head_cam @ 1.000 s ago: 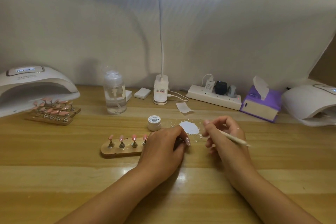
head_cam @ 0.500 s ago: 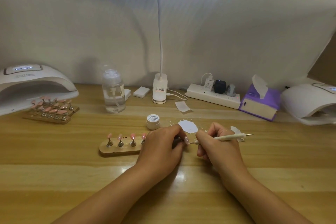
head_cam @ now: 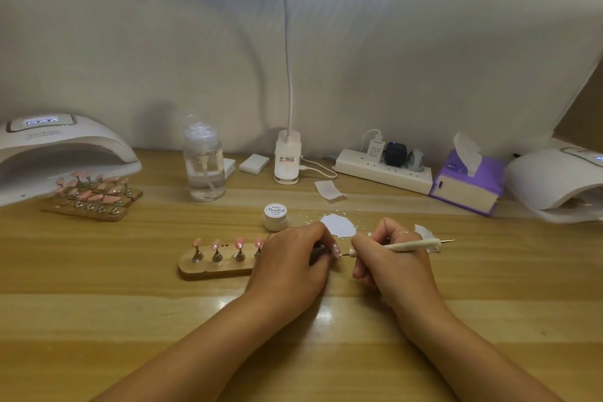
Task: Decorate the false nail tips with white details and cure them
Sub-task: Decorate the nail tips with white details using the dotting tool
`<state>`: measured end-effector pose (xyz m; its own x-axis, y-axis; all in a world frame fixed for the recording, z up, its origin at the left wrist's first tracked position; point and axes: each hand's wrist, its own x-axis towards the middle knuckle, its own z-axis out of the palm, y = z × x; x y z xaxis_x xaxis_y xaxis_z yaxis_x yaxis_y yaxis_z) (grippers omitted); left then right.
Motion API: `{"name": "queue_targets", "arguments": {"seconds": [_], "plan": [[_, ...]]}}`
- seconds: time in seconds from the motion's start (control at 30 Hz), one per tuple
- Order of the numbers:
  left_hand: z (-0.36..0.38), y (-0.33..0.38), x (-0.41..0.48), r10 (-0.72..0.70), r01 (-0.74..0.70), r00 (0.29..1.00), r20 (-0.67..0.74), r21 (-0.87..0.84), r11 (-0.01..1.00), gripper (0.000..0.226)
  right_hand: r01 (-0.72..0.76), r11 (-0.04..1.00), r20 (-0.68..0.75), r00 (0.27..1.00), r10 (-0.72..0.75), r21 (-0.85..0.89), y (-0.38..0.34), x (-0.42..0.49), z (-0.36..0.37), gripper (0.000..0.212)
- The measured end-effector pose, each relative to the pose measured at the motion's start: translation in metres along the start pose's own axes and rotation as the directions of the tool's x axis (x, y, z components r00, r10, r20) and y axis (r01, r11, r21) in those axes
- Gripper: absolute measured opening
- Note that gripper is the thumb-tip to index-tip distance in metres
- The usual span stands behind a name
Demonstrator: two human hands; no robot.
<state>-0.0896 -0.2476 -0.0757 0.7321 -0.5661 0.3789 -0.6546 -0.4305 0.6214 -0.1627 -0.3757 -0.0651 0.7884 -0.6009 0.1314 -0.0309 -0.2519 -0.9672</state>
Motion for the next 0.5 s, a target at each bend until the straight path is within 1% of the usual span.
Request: {"name": "queue_targets", "arguments": {"seconds": [0.07, 0.23, 0.5], "plan": [[0.0001, -0.0004, 0.0000, 0.001, -0.001, 1.000, -0.002, 0.000, 1.000, 0.012, 0.003, 1.000, -0.012, 1.000, -0.003, 0.009, -0.0007, -0.0003, -0.0004, 0.018], [0.0003, -0.0012, 0.0002, 0.007, -0.007, 1.000, 0.003, 0.007, 1.000, 0.012, -0.001, 1.000, 0.004, 1.000, 0.001, 0.009, 0.0027, 0.0017, -0.0004, 0.032], [0.0001, -0.0005, 0.0004, 0.008, -0.008, 1.000, 0.004, 0.006, 1.000, 0.013, 0.001, 1.000, 0.003, 1.000, -0.001, 0.029, 0.0028, 0.0019, -0.0010, 0.034]]}}
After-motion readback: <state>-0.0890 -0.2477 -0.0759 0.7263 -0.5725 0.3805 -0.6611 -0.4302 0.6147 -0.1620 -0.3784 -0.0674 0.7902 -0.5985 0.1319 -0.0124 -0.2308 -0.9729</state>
